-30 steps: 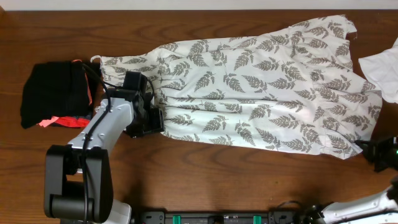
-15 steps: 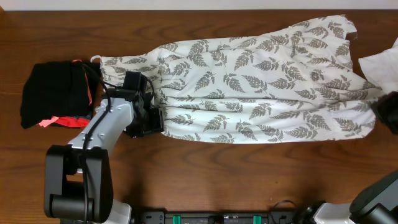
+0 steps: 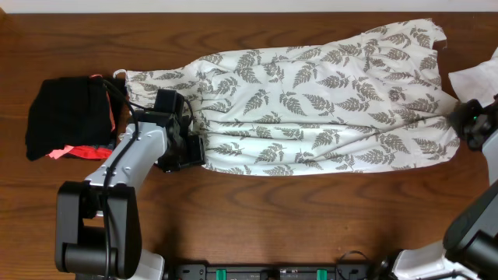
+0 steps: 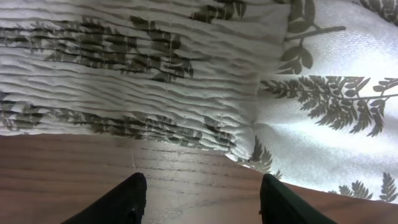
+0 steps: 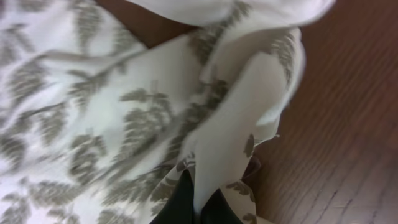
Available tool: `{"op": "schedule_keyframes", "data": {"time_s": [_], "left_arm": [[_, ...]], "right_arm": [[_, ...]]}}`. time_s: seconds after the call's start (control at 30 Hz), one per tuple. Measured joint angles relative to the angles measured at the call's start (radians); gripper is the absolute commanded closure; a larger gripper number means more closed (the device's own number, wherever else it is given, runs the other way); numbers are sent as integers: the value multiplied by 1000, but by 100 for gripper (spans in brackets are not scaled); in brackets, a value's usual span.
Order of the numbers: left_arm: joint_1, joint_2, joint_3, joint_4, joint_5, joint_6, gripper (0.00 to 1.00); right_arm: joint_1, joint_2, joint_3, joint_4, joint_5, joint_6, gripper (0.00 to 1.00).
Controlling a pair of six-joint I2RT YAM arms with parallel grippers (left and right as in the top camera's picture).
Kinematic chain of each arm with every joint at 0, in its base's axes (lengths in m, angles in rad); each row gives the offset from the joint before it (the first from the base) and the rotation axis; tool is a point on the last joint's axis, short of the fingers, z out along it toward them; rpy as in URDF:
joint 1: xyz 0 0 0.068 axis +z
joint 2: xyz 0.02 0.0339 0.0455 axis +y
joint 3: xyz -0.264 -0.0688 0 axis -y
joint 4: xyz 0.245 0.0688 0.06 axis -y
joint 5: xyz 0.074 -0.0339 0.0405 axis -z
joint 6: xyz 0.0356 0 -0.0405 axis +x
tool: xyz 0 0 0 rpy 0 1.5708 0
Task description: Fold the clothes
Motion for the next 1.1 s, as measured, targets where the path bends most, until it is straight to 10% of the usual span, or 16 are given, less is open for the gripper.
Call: {"op": "schedule_keyframes", "data": {"time_s": [0.33, 0.43, 0.7, 0.8, 1.1], "left_arm": [[0, 0, 0, 0, 0, 0, 41], [0, 0, 0, 0, 0, 0, 41], [0, 0, 0, 0, 0, 0, 41], [0, 0, 0, 0, 0, 0, 41], [0, 0, 0, 0, 0, 0, 41]], "right_arm": [[8, 125, 0, 108, 15, 66, 97], [16, 125, 12, 88, 16, 73, 73], [25, 123, 110, -129, 20, -137, 52], [25, 102, 165, -258, 21, -248, 1], [12, -68, 214, -575, 19, -405, 1]]}}
